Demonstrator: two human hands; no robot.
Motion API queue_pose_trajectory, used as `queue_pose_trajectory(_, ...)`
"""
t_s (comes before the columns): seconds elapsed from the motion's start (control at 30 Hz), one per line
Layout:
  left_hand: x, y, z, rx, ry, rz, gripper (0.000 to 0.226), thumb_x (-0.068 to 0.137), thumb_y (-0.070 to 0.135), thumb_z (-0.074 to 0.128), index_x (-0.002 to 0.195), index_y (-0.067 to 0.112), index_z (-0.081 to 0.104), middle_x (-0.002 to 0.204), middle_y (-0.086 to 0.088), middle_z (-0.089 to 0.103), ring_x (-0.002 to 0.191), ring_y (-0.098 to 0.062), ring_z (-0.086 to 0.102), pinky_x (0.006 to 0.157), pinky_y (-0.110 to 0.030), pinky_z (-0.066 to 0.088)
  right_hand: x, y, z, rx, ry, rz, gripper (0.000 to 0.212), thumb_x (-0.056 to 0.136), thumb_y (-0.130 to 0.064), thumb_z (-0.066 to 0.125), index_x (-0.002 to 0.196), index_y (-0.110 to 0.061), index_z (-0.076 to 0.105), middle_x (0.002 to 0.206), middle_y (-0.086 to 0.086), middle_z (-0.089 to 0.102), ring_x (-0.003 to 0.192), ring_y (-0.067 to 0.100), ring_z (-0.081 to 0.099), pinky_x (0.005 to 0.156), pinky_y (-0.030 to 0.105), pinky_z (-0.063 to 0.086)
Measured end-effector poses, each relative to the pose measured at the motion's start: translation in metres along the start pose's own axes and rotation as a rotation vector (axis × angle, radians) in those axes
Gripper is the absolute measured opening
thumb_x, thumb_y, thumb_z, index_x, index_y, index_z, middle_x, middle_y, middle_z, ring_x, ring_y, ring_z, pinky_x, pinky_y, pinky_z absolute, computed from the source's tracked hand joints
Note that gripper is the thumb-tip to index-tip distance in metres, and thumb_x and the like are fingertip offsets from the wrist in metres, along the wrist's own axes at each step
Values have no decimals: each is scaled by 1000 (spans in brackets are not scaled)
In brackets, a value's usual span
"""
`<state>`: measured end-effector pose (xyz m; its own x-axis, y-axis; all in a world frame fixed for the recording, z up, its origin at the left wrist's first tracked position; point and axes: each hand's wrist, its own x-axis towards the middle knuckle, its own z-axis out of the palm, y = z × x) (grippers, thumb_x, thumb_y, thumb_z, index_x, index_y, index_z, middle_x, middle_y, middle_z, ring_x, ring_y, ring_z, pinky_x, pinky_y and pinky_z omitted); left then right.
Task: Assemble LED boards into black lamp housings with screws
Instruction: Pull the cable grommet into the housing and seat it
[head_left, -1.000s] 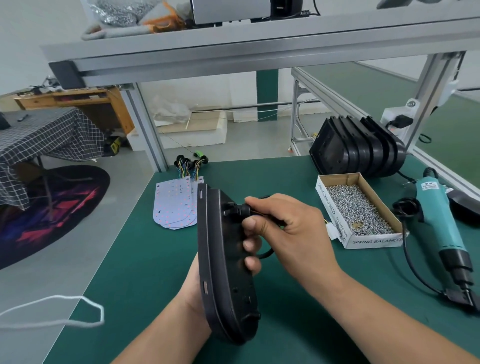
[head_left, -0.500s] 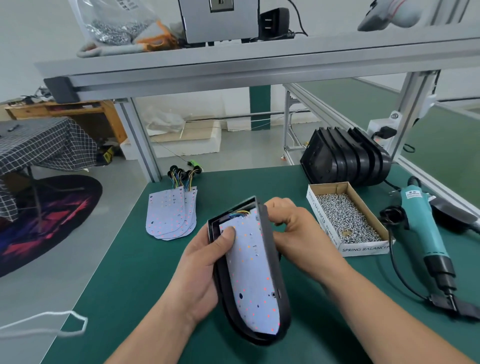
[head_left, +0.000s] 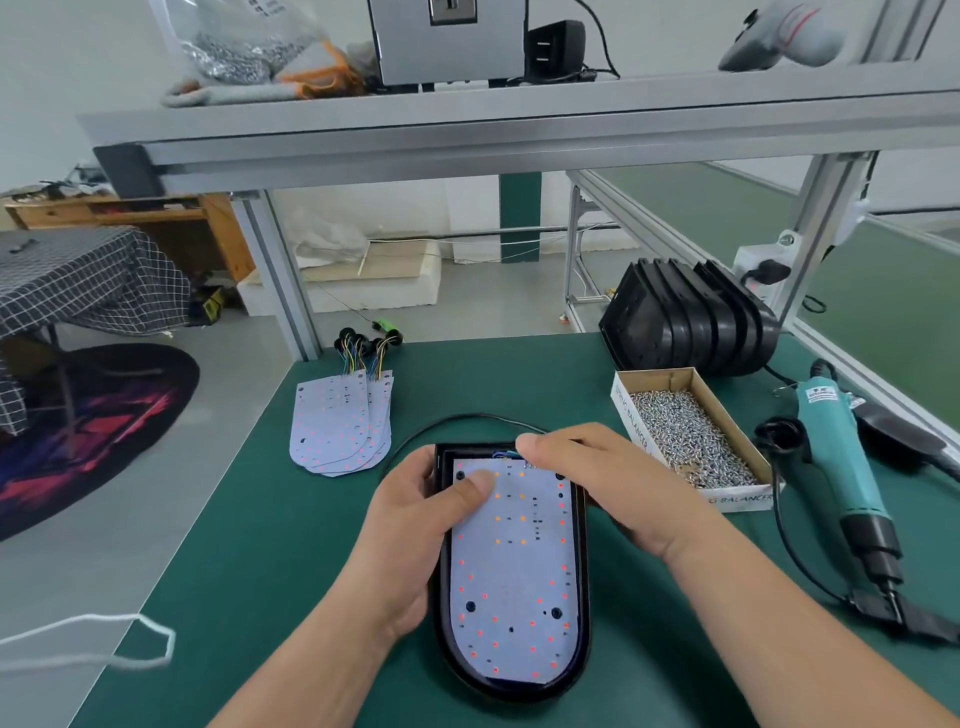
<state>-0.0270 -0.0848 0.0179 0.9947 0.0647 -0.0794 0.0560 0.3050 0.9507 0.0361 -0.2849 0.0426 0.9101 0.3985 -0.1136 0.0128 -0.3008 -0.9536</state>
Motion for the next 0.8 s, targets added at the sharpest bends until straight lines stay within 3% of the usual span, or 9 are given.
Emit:
queue_pose_trajectory(0.1, -1, 1, 1, -2, 12, 4, 32, 83, 15, 79, 113, 4, 72, 113, -22, 77, 99, -39, 76, 80, -46, 65, 1, -1, 9, 91, 35, -15, 36, 63, -72, 74, 70, -36, 70, 73, -25, 63, 75, -11, 61, 89, 29, 46)
queue_pose_trajectory(0.17, 0, 1, 1, 3, 29, -4, 34, 81, 14, 79, 112, 3, 72, 113, -25, 77, 98, -43, 75, 84, -55, 65, 4, 1, 12, 113, 52, -64, 43, 68, -65, 75, 64, -25, 60, 70, -8, 54, 73, 5, 58, 86, 38, 44)
queue_pose_trajectory(0.23, 0, 0, 2, 13, 52, -9, 34, 79, 12, 79, 111, 2, 71, 112, -28, 76, 97, -47, 74, 89, -63, 61, 4, 0, 15, 121, 31, -135, 56, 79, -56, 73, 69, -11, 41, 76, 10, 31, 73, 25, 36, 78, 42, 30)
queue_pose_trajectory(0.33, 0, 1, 4, 35, 71, -8, 34, 80, 12, 78, 111, 2, 71, 110, -26, 77, 103, -53, 72, 91, -63, 61, 2, -1, 14, 88, 22, -192, 59, 88, -53, 70, 71, -13, 29, 80, 10, 21, 78, 31, 22, 75, 51, 17)
queue_pose_trajectory(0.4, 1, 1, 3, 18, 56, -10, 30, 83, 10, 79, 111, 4, 72, 112, -24, 77, 104, -49, 73, 88, -56, 64, 0, -2, 12, 104, -15, -171, 75, 88, -72, 65, 70, -4, 40, 74, 7, 35, 71, 33, 31, 75, 47, 25)
queue_pose_trajectory(0.47, 3, 3, 1, -27, 29, -16, 30, 89, 4, 77, 119, 3, 70, 118, -22, 77, 111, -45, 73, 93, -52, 63, 2, -3, 7, 204, -50, -55, 93, 89, -87, 48, 92, 4, 69, 93, 9, 74, 86, 37, 69, 88, 43, 47)
queue_pose_trajectory(0.6, 3, 6, -2, -161, -38, -30, 43, 88, 11, 73, 130, 1, 67, 130, -22, 73, 120, -42, 70, 99, -52, 60, 0, -2, 8, 101, -20, -148, 31, 111, -27, 49, 106, -17, 78, 99, -1, 78, 87, 13, 69, 80, 33, 55)
queue_pose_trajectory(0.7, 2, 6, -2, -179, -55, -49, 44, 90, 12, 72, 132, 1, 66, 132, -23, 71, 122, -44, 69, 98, -52, 60, -6, 3, 15, -133, -140, -227, 40, 101, -4, 57, 116, -34, 77, 114, -15, 78, 109, 0, 70, 94, 25, 56)
queue_pose_trajectory(0.8, 0, 6, -3, -186, -56, -55, 38, 95, 8, 71, 132, 0, 66, 132, -24, 71, 120, -43, 70, 95, -51, 61, -2, 8, 17, -286, -88, -257, 31, 95, -4, 60, 104, -27, 79, 103, -15, 80, 93, -8, 68, 83, 21, 58)
